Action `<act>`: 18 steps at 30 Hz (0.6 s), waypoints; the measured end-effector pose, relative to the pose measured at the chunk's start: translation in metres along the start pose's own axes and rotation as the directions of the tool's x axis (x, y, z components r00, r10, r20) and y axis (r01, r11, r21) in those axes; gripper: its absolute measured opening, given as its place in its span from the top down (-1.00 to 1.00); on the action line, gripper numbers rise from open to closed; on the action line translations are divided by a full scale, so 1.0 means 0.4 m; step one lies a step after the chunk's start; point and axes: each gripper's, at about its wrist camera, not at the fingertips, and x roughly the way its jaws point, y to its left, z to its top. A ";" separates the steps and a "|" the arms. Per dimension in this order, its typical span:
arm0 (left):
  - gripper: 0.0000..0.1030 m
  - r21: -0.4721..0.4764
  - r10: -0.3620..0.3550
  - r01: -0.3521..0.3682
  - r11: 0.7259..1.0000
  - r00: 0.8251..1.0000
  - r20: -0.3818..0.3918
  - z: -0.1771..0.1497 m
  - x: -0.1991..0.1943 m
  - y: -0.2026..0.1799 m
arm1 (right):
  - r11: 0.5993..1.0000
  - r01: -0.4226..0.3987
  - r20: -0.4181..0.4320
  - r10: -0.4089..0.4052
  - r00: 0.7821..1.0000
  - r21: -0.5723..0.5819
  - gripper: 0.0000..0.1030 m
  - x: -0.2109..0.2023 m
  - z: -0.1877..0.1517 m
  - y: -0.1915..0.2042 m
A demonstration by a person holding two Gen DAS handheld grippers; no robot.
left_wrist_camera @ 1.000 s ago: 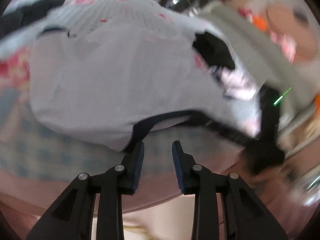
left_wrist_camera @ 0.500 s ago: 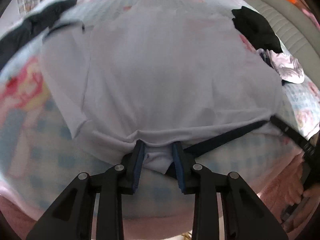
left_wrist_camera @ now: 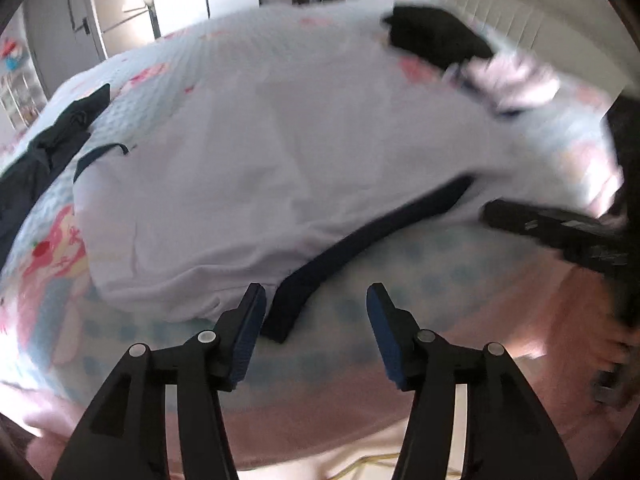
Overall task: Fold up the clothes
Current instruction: 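Open both grippers and release the black-trimmed hem onto the blanket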
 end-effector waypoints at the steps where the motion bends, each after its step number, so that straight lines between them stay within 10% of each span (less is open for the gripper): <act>1: 0.20 -0.021 0.023 -0.023 1.000 1.000 0.002 0.007 0.004 0.005 | 1.000 -0.007 -0.004 0.007 1.000 -0.005 0.43 0.002 0.000 0.002; 8: 0.38 -0.204 0.038 -0.016 0.979 0.994 0.103 0.053 -0.039 0.087 | 0.997 -0.072 -0.025 0.071 0.997 -0.006 0.40 0.026 0.048 -0.008; 18: 0.26 -0.283 0.019 -0.020 0.959 1.000 -0.007 0.035 -0.002 0.150 | 0.999 0.001 -0.092 -0.006 0.996 -0.046 0.40 0.120 0.088 0.000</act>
